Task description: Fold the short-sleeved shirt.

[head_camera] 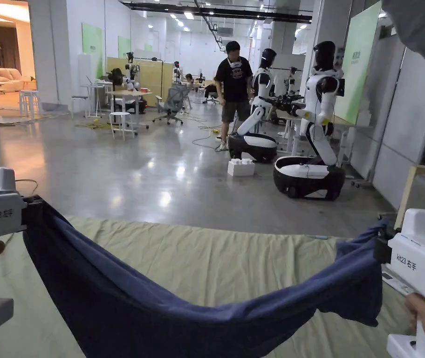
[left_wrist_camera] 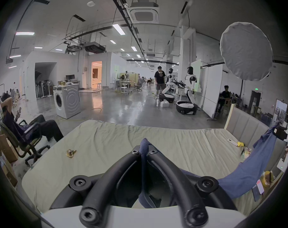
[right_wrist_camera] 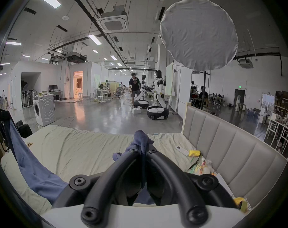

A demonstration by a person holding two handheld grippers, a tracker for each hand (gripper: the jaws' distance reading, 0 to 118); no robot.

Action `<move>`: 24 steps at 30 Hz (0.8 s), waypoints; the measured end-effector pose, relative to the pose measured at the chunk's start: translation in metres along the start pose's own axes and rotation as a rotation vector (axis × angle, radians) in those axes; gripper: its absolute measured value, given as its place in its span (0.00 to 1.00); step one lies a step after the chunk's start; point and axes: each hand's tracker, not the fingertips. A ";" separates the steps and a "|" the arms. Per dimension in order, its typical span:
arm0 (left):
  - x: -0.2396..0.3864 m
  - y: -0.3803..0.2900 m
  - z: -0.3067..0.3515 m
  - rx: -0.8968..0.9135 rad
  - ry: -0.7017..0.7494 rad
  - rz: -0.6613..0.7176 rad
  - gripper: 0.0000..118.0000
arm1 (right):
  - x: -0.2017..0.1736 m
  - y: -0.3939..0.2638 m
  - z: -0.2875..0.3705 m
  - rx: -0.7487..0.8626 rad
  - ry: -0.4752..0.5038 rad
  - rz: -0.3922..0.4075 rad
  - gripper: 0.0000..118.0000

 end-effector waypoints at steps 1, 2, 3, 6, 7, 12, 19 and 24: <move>-0.007 0.002 -0.008 0.007 0.009 -0.010 0.03 | 0.000 0.004 -0.003 0.015 0.004 0.004 0.03; 0.038 0.014 0.035 0.009 0.010 -0.011 0.03 | -0.001 0.009 -0.008 0.016 0.004 0.002 0.03; 0.036 0.018 0.031 0.010 0.010 -0.007 0.03 | -0.003 0.013 -0.011 0.020 0.001 -0.001 0.03; 0.076 0.025 0.065 0.088 0.033 -0.073 0.03 | -0.007 0.025 -0.022 0.028 -0.004 -0.019 0.03; 0.082 0.025 0.069 0.082 0.038 -0.071 0.03 | -0.009 0.028 -0.025 0.029 -0.009 -0.014 0.03; 0.096 0.037 0.068 0.057 0.056 -0.063 0.03 | -0.012 0.053 -0.051 0.032 -0.026 0.005 0.03; 0.078 0.079 0.025 0.049 0.072 -0.002 0.03 | 0.001 0.086 -0.106 0.048 -0.040 0.025 0.03; 0.078 0.081 0.009 0.060 0.068 -0.023 0.03 | -0.017 0.081 -0.096 0.052 -0.050 0.019 0.03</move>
